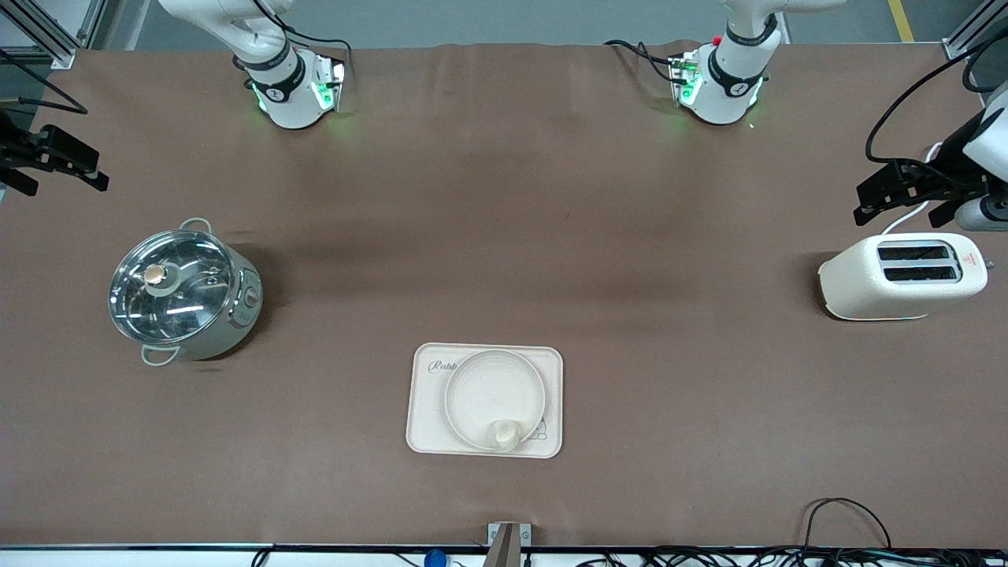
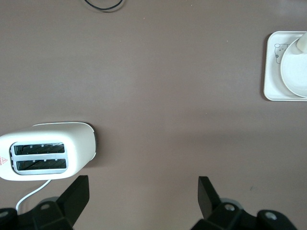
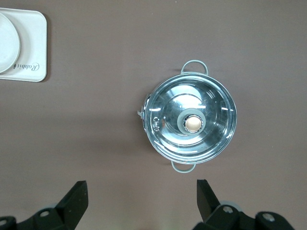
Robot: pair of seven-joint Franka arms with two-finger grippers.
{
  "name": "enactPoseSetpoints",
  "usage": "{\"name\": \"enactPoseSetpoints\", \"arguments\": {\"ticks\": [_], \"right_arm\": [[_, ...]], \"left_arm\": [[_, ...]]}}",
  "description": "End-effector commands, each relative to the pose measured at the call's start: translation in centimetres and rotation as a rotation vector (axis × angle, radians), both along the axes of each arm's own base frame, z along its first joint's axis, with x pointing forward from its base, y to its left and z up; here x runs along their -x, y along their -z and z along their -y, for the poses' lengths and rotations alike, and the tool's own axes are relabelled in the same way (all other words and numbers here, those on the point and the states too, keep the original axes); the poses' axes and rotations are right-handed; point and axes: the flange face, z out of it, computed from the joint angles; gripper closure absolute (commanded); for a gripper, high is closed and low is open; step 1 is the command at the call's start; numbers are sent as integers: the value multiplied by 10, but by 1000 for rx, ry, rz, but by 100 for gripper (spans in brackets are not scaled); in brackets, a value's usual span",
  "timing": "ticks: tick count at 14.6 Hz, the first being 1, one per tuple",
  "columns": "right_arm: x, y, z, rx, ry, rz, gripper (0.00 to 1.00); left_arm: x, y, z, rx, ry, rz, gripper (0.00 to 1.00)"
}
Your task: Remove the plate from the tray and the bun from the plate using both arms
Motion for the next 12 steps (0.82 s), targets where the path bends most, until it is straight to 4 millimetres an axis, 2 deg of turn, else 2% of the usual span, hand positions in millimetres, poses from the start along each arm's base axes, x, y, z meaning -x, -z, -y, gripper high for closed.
{"name": "enactPoseSetpoints", "arguments": {"ticks": [1, 9, 10, 12], "right_arm": [[8, -5, 1, 16, -12, 15, 0], [2, -3, -3, 3, -12, 25, 0], [-6, 3, -8, -7, -14, 38, 0], [-33, 28, -24, -32, -22, 53, 0]], "left_arm": [[1, -5, -4, -22, 23, 1, 0], [2, -5, 4, -20, 2, -3, 0], [1, -3, 3, -20, 1, -6, 0], [1, -3, 3, -20, 2, -6, 0]]}}
